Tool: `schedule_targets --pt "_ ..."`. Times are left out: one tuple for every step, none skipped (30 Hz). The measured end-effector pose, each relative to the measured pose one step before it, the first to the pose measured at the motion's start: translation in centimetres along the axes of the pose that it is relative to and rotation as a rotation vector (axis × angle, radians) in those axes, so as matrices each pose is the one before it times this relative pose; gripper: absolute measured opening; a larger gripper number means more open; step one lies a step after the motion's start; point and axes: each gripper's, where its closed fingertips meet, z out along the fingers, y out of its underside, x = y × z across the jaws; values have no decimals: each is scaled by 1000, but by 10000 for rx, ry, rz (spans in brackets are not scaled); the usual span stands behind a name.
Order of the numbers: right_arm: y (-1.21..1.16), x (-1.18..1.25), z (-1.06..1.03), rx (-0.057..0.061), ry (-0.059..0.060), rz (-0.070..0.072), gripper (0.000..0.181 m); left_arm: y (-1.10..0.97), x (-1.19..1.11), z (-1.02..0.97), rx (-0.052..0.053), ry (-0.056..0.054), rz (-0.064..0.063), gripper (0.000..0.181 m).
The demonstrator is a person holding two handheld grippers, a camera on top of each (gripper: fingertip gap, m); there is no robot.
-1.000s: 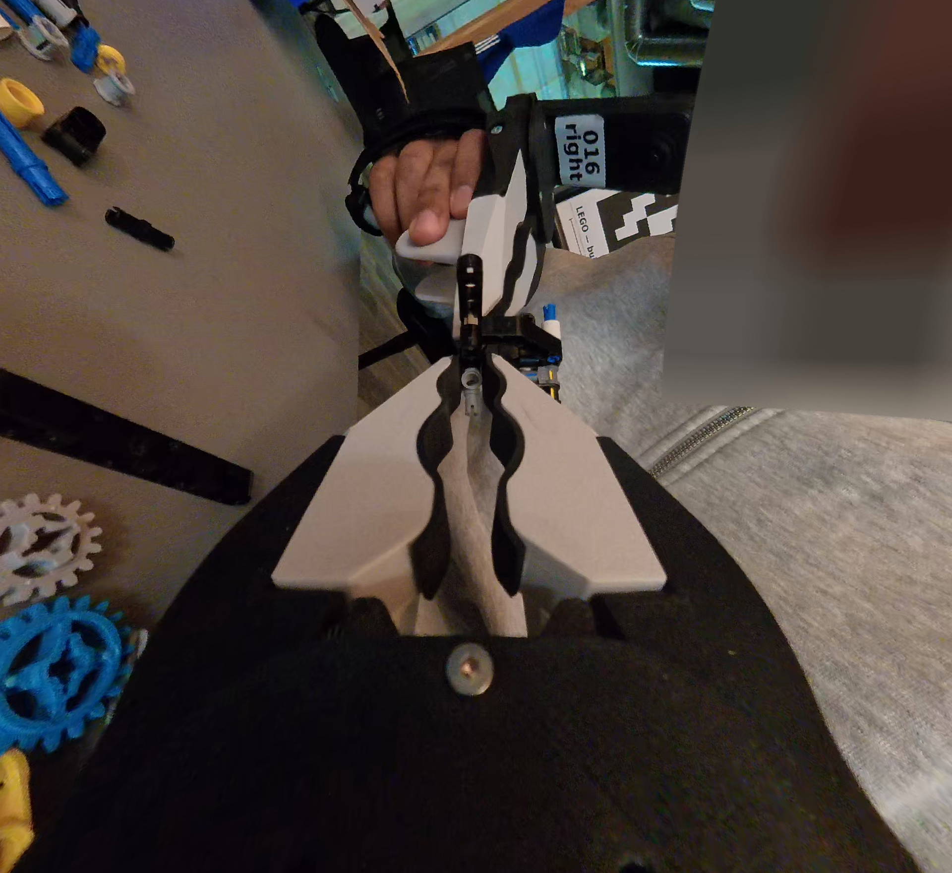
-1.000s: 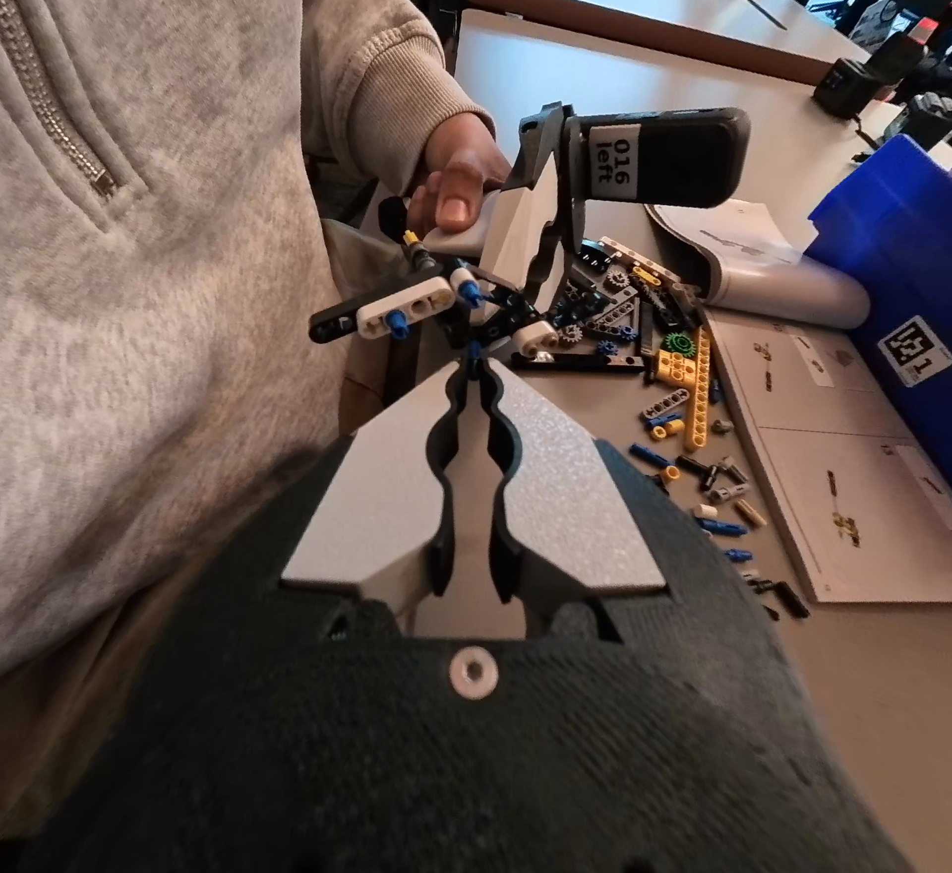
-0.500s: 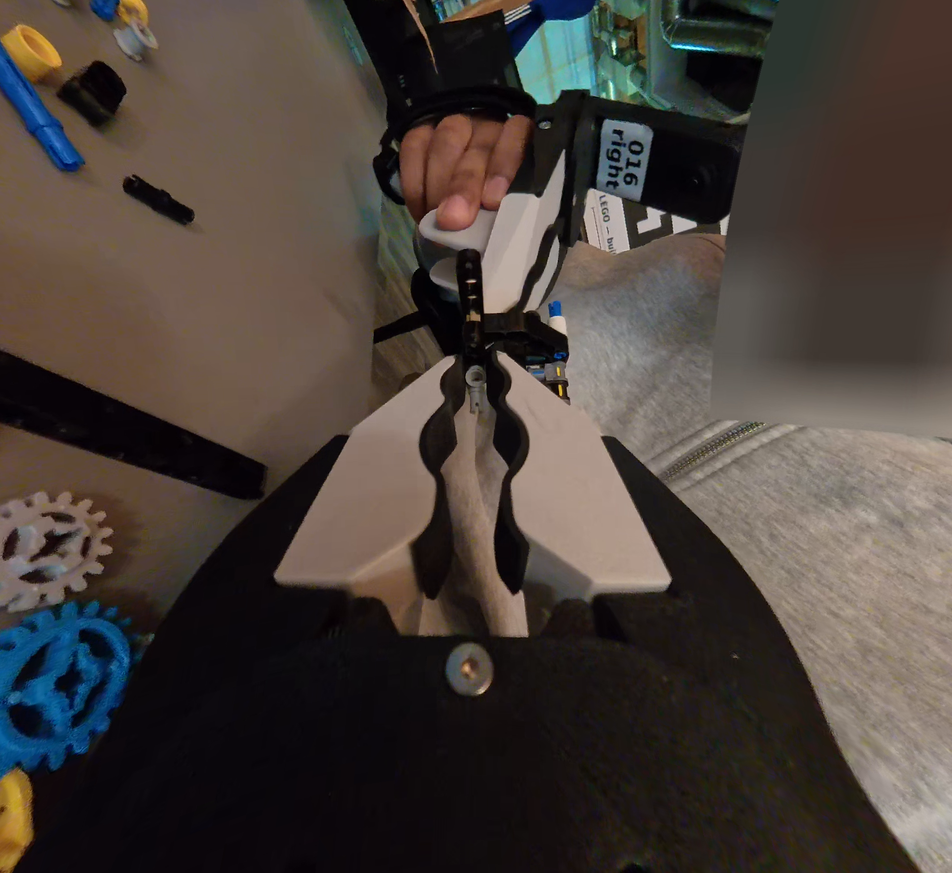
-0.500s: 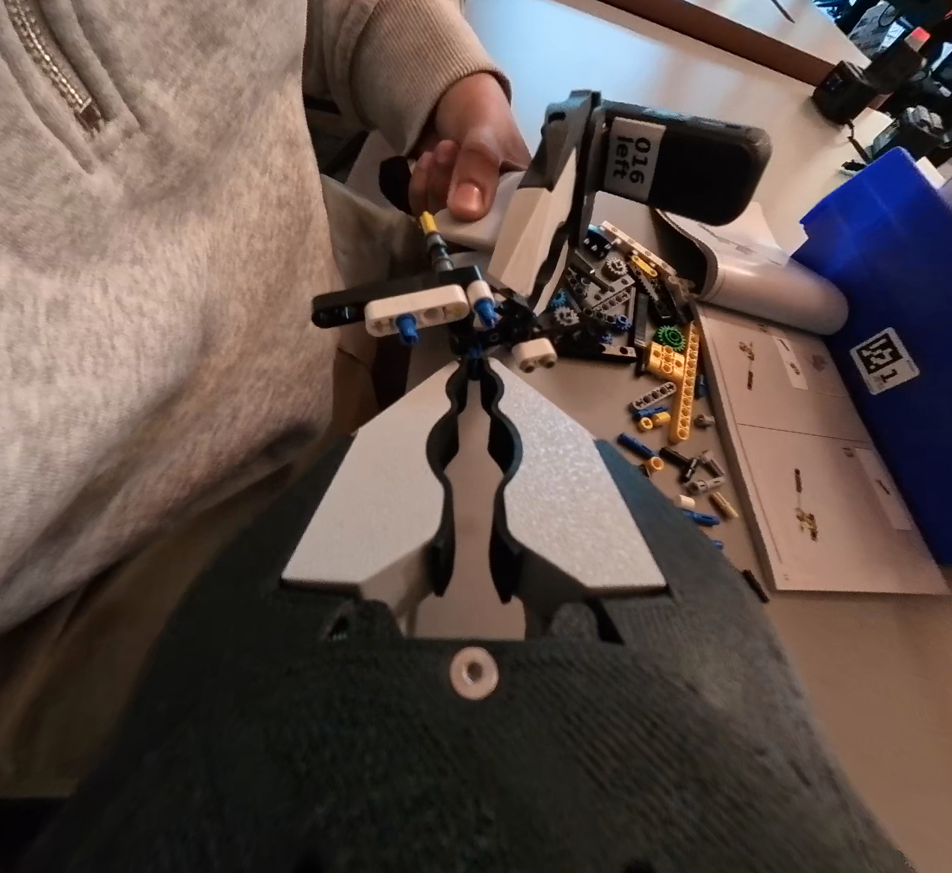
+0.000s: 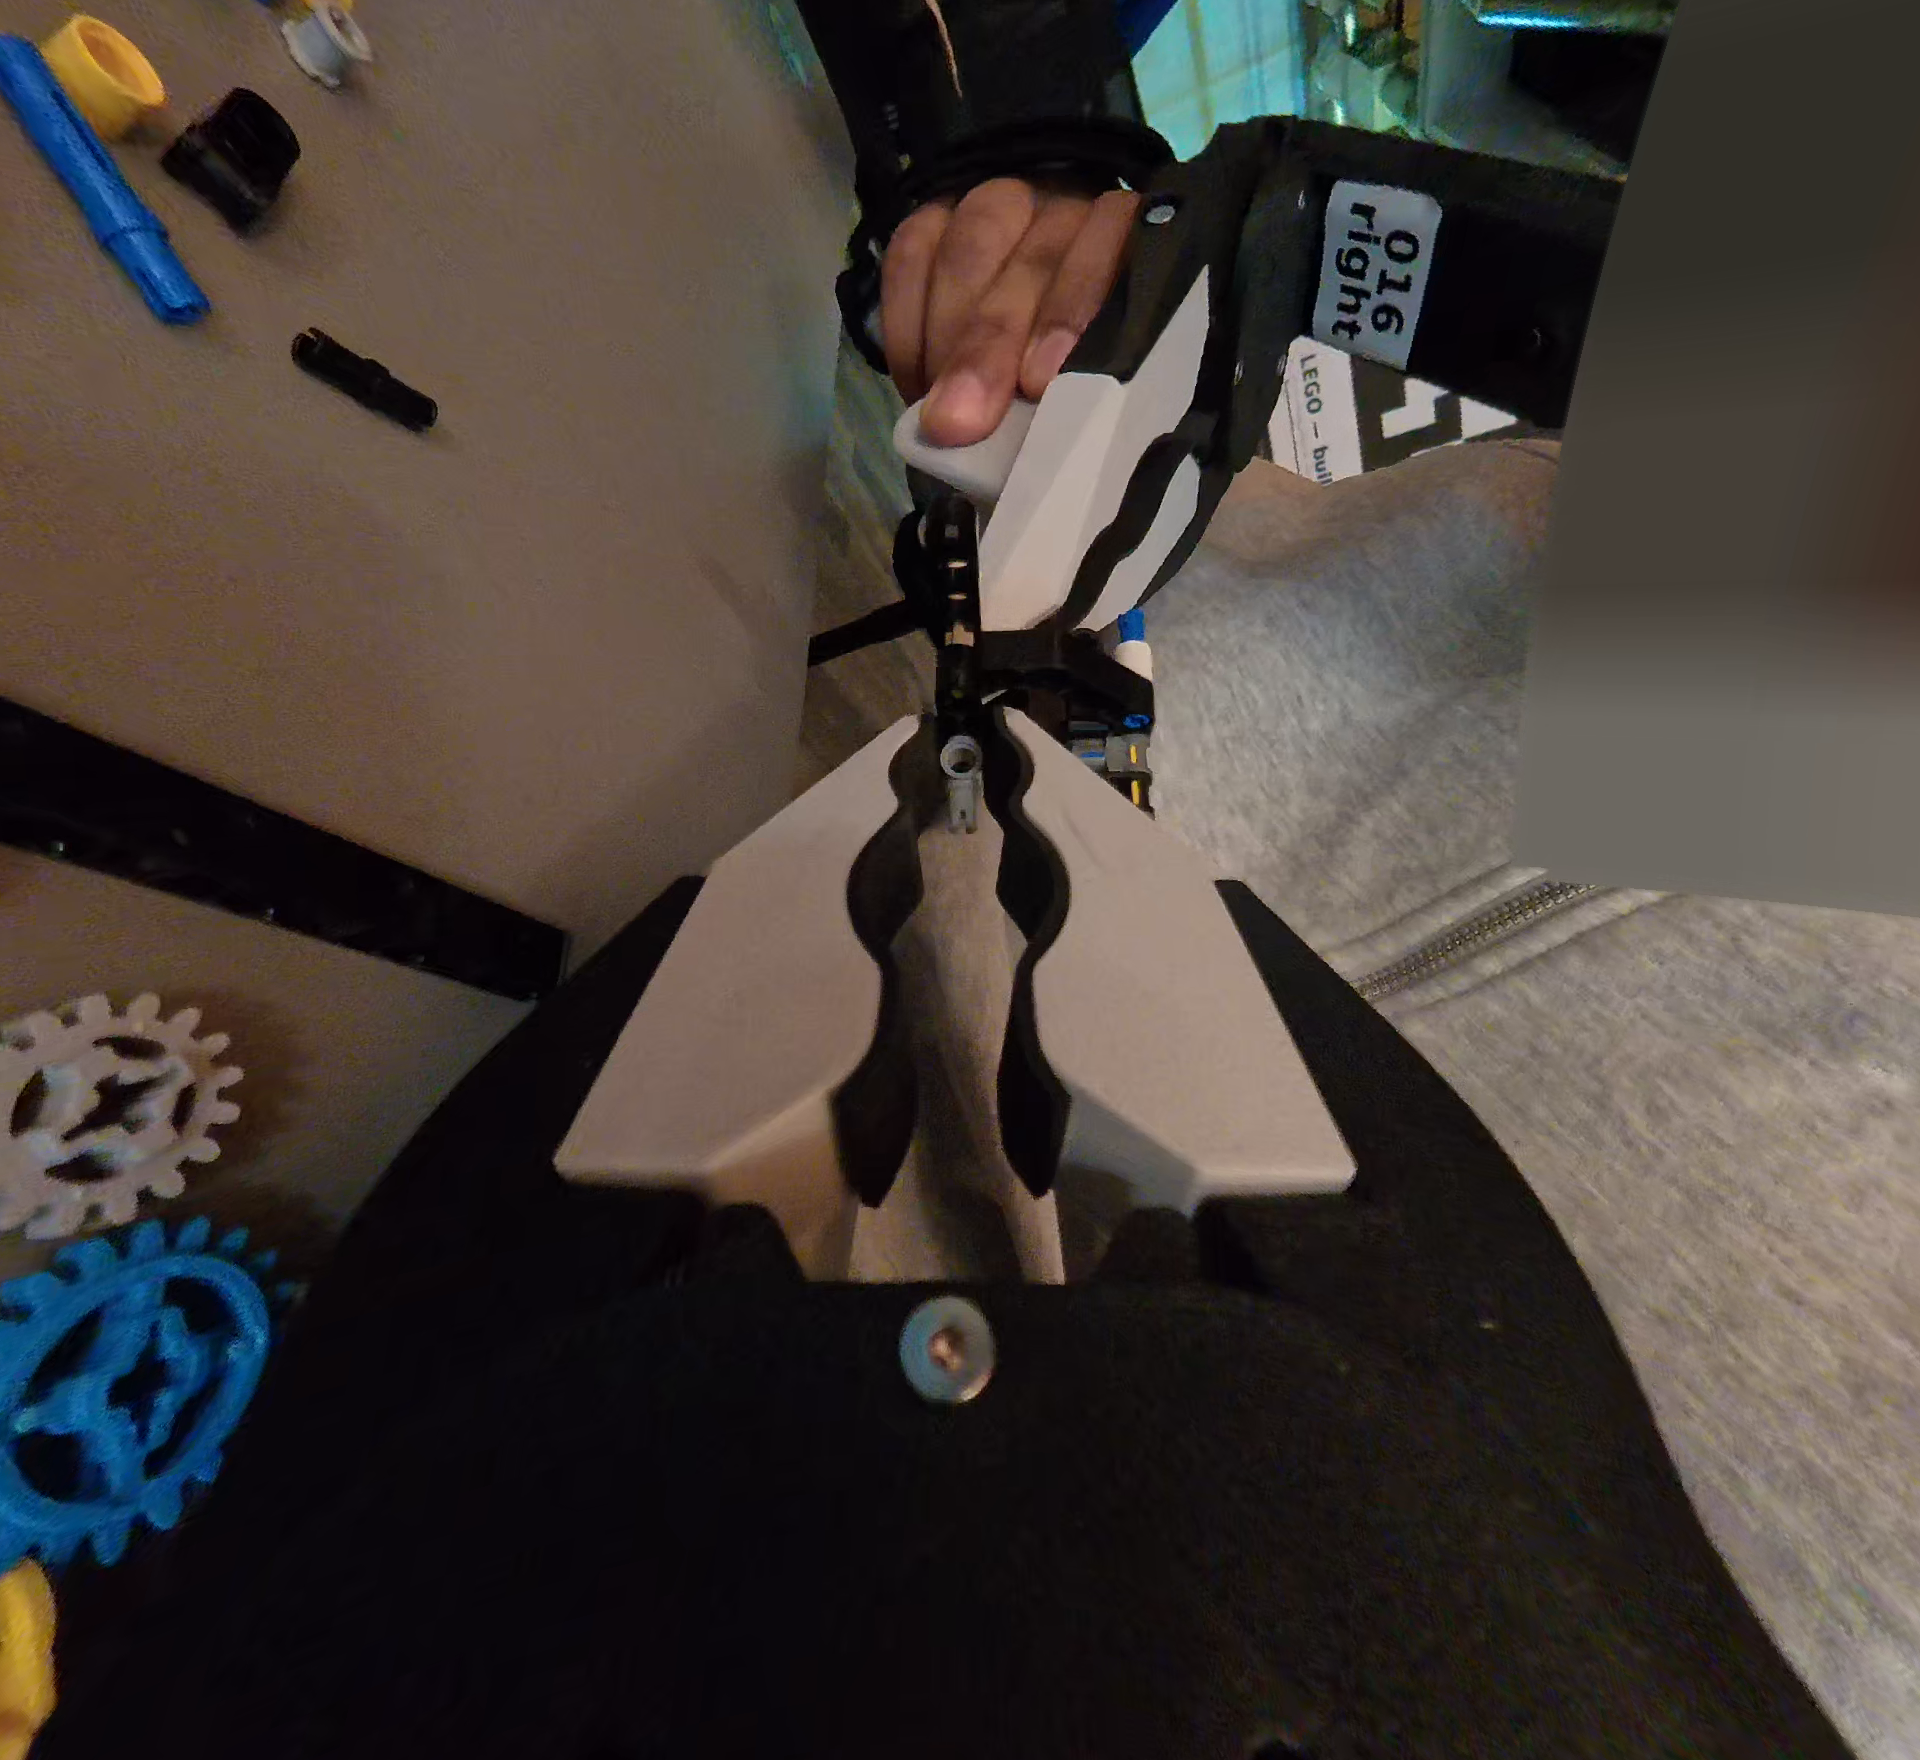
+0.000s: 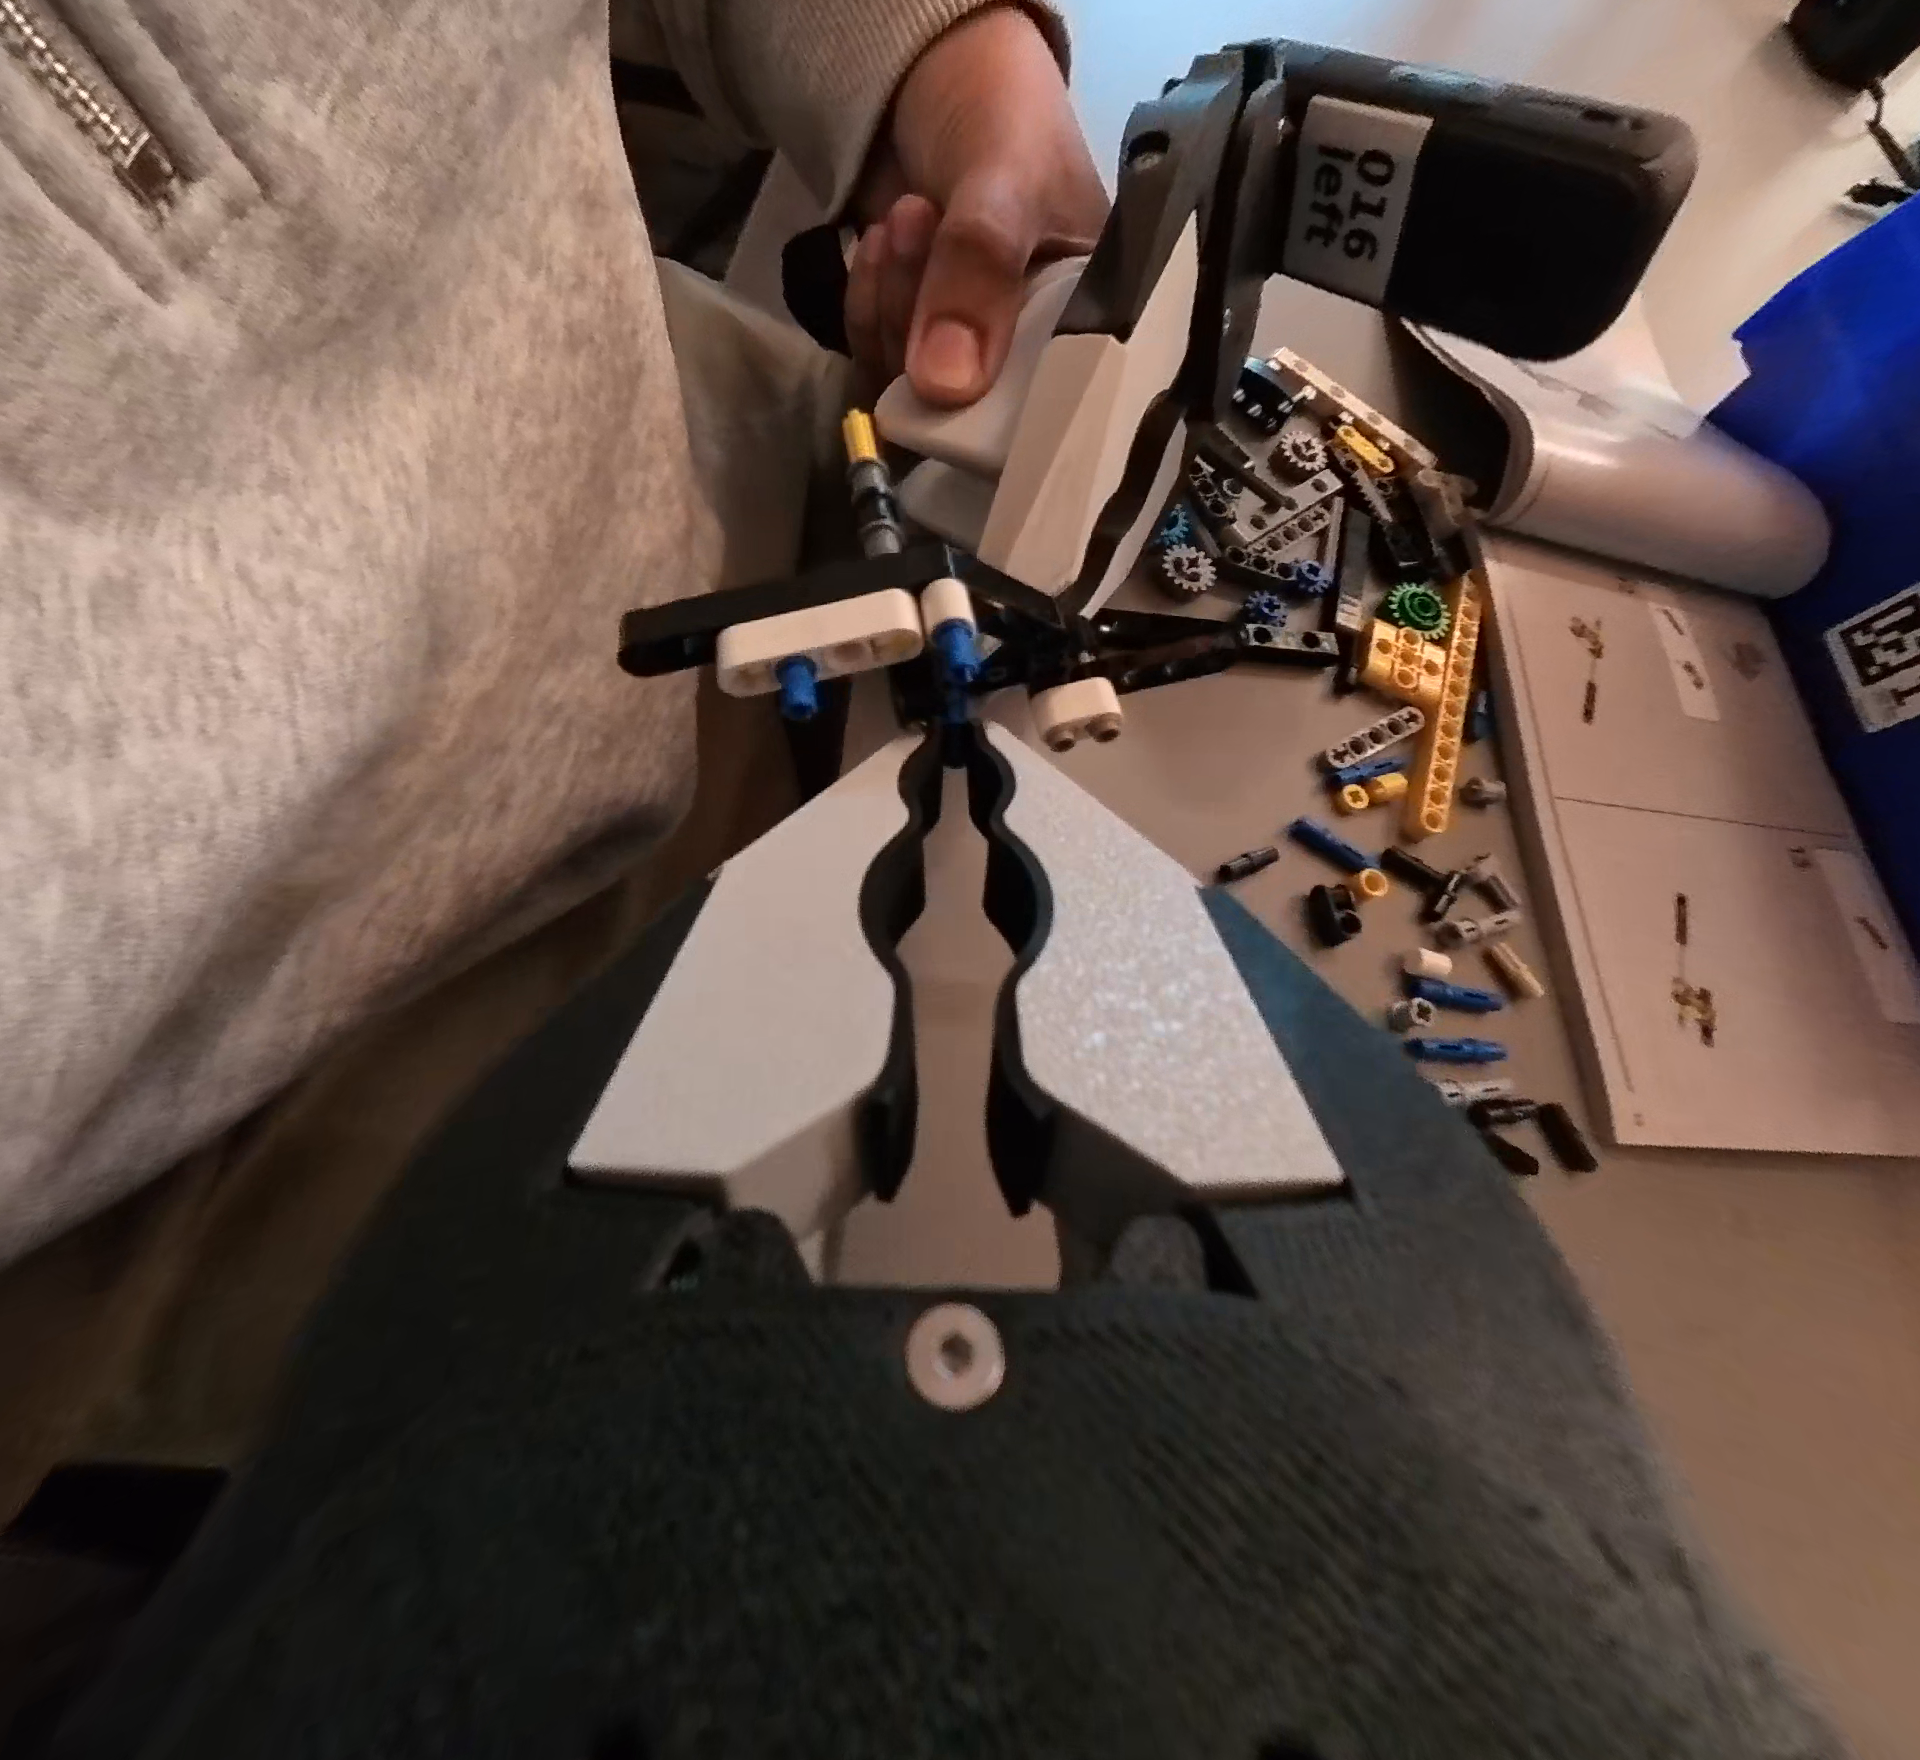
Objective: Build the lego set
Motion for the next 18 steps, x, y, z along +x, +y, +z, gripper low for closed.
schedule_targets --pt "32 -26 33 0 -26 16 3 32 -43 12 -29 -52 50 7" --pt "61 -49 28 -7 -31 5 3 64 -50 29 -43 -60 41 7" --pt "24 -39 32 17 -30 -5 3 66 -35 18 -51 -38 27 7" --pt "-47 -60 46 70 -45 -3 3 88 19 42 -72 8 14 7" --pt "-8 -99 39 45 -84 46 3 94 -4 21 -75 -6 33 7" --pt "22 -34 29 34 -47 38 3 38 -41 4 -44 -40 34 7" --pt "18 -10 10 30 -17 10 3 3 -31 17 -5 -26 11 7" --pt "-104 -24 -30 83 -20 26 3 -25 76 24 27 52 -13 7" --pt "-26 -8 -21 30 -29 39 3 8 16 4 2 31 -32 7" --pt "54 41 9 -13 1 20 3 -43 -60 8 28 -54 4 7" --pt "37 -23 12 10 -32 14 3 25 -28 19 -11 -33 15 7" --pt "-56 -56 -12 71 -68 67 3 31 56 13 -16 48 -4 7" --pt "-83 -5 -27 105 -58 97 3 -16 59 -10 16 58 -31 7" --pt "-38 35 -22 108 -58 101 3 -37 17 -20 31 23 -13 7" --pt "-42 -4 -24 126 -104 135 3 -15 22 3 8 25 -1 7" --pt "-42 9 -19 132 -107 151 3 -9 18 -5 9 22 -13 7" --pt "-40 36 -31 114 -79 115 3 -41 26 -1 31 32 -21 7" --pt "-55 28 -13 99 -60 84 3 -29 31 -32 22 47 -34 7"
